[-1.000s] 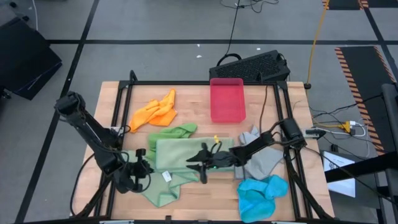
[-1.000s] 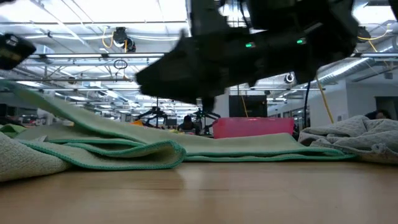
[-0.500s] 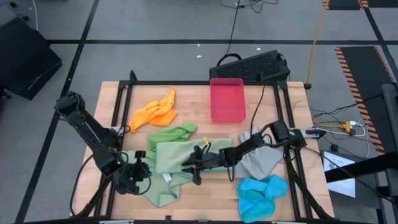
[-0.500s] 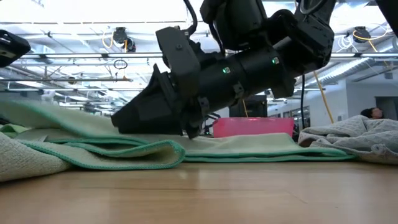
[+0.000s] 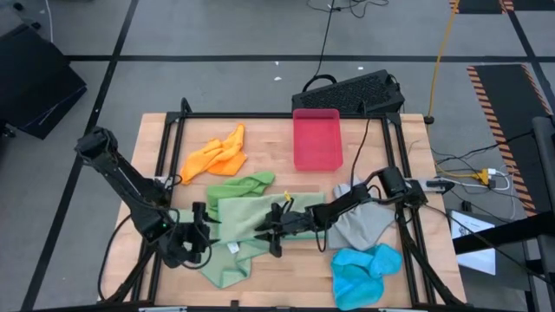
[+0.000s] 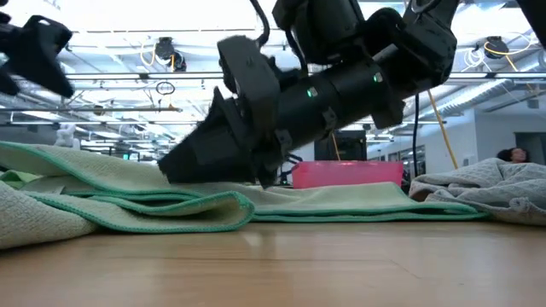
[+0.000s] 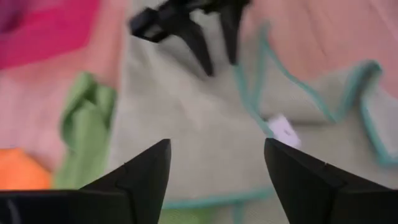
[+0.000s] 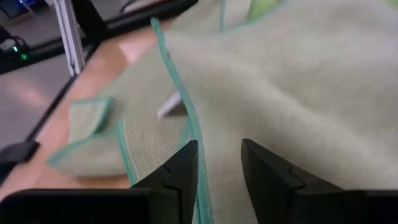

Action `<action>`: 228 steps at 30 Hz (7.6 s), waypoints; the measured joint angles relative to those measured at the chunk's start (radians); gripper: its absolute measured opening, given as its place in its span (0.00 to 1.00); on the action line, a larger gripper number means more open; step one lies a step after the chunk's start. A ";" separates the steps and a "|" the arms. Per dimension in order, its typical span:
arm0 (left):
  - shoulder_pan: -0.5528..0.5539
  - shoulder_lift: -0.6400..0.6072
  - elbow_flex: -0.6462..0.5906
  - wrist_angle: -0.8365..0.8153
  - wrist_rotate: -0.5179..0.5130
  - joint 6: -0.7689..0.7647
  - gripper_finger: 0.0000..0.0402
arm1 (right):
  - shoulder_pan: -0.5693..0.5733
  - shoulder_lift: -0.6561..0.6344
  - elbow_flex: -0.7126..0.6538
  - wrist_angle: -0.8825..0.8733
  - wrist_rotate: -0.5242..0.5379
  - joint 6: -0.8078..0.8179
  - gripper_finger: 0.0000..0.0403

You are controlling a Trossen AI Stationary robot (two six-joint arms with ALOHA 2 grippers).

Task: Fold microfiber towels
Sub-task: Fold the right light green microfiber cloth

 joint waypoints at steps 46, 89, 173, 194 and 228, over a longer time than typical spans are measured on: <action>0.578 -0.159 -0.132 0.045 0.414 0.213 0.56 | 0.134 0.044 0.000 0.067 0.234 -0.140 0.11; 0.581 -0.149 -0.200 0.196 0.428 0.239 0.02 | 0.091 -0.030 0.001 -0.003 0.311 -0.173 0.10; 0.170 -0.149 -0.349 0.416 -0.021 -0.241 0.55 | -0.226 -0.063 0.228 -0.363 -0.275 -0.342 0.01; 0.109 -0.101 -0.386 0.504 -0.089 -0.379 0.58 | -0.244 -0.063 0.229 -0.310 -0.260 -0.333 0.00; 0.109 -0.018 -0.386 0.636 -0.067 -0.148 0.02 | -0.220 -0.054 0.458 -0.583 -0.245 -0.492 0.51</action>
